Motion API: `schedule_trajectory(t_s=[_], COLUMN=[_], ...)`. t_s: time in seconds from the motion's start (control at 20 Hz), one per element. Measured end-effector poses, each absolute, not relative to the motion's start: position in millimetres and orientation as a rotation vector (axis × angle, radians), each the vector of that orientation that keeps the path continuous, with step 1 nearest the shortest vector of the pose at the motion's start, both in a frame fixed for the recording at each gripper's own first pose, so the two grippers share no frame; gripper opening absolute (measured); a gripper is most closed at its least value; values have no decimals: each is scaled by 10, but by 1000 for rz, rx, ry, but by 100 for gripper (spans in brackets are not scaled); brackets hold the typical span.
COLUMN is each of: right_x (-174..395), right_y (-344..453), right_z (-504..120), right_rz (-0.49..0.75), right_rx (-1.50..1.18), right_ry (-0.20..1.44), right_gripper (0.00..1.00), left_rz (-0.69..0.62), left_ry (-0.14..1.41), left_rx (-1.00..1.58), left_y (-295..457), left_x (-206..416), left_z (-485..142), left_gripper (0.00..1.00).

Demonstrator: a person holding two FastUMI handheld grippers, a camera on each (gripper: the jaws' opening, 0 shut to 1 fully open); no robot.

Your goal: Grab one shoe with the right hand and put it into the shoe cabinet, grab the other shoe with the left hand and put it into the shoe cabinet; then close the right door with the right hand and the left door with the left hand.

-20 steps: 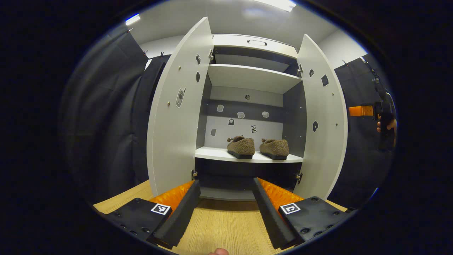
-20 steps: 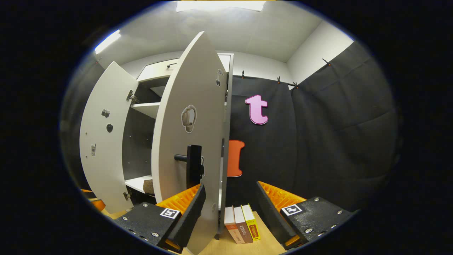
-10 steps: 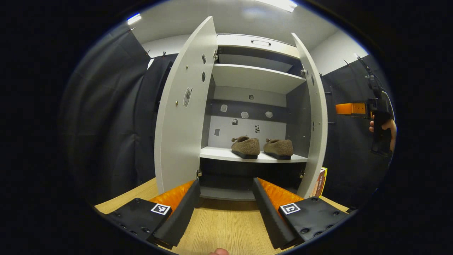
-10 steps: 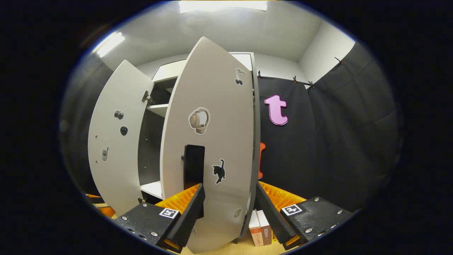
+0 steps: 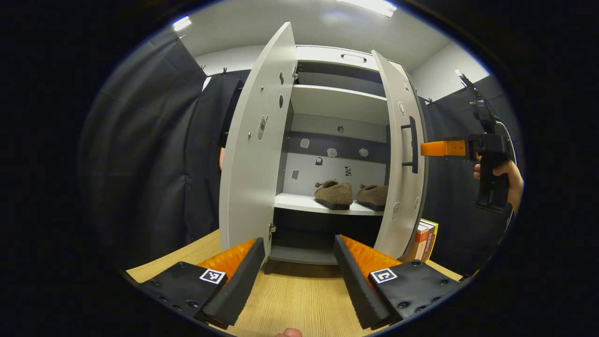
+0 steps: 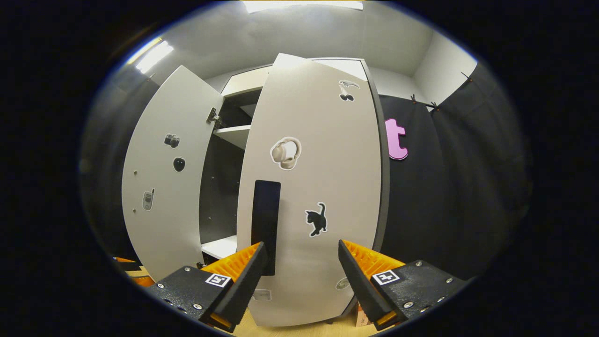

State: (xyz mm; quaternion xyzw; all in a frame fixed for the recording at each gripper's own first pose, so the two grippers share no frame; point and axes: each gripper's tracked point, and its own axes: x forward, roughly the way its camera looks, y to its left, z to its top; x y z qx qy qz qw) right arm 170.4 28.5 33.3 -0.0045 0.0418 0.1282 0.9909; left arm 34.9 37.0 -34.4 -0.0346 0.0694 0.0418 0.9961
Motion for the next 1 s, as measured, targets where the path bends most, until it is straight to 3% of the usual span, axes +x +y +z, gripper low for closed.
schedule_trajectory(t_s=[0.6,1.0], right_x=[2163,2184], right_y=[664,704], right_z=[221,183], right_rz=[208,160], right_rx=[-43,-43], right_ry=[94,77], right_gripper=[93,91], left_rz=[103,91], left_ry=[126,132], left_rx=[-81,-81], left_y=[515,500], left_x=[354,326], left_z=[-297,-311], left_gripper=[97,96])
